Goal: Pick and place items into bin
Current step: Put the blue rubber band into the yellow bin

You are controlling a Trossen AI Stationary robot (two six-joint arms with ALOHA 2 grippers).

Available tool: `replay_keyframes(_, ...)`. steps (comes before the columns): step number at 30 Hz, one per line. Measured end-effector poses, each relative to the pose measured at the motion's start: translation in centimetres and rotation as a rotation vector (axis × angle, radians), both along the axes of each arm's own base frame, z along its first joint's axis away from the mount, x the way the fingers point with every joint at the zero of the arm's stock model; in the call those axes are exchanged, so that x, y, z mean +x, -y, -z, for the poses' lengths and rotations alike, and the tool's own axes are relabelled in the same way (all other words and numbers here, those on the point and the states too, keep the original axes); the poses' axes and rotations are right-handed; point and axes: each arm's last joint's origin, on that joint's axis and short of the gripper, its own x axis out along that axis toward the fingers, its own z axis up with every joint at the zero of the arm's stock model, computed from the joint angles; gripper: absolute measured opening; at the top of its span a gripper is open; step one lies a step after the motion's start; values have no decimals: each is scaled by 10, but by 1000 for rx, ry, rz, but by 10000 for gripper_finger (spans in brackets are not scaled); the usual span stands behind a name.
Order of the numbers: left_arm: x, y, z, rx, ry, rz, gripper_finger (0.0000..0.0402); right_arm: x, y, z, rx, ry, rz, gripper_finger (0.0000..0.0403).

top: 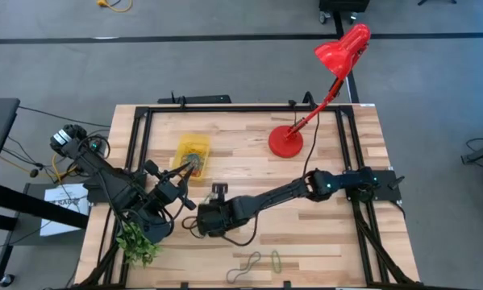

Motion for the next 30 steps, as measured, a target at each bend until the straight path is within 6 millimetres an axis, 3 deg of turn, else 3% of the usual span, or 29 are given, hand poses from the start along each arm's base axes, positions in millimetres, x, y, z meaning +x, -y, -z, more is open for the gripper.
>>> replay_keyframes(4, 0, 0, 0, 0, 0, 0, 62, -8, 19, -20, -147, -25, 70, 2)
replay_keyframes(9, 0, 0, 0, 1, -1, 0, 62, -9, 32, -22, 101, -47, 171, 1)
replay_keyframes(15, 0, 0, 0, 3, -4, 0, 62, -4, 6, 8, 287, -140, -13, 19)
replay_keyframes(20, 0, 0, 0, 3, -5, 1, 62, -5, -8, 6, 316, -134, -87, 64)
replay_keyframes(27, 0, 0, 0, 0, -1, 1, 62, -7, -14, 6, 354, -114, -29, 110)
replay_keyframes(30, 0, 0, 0, 0, -1, 1, 62, -6, -15, 20, 358, -124, 32, 116)
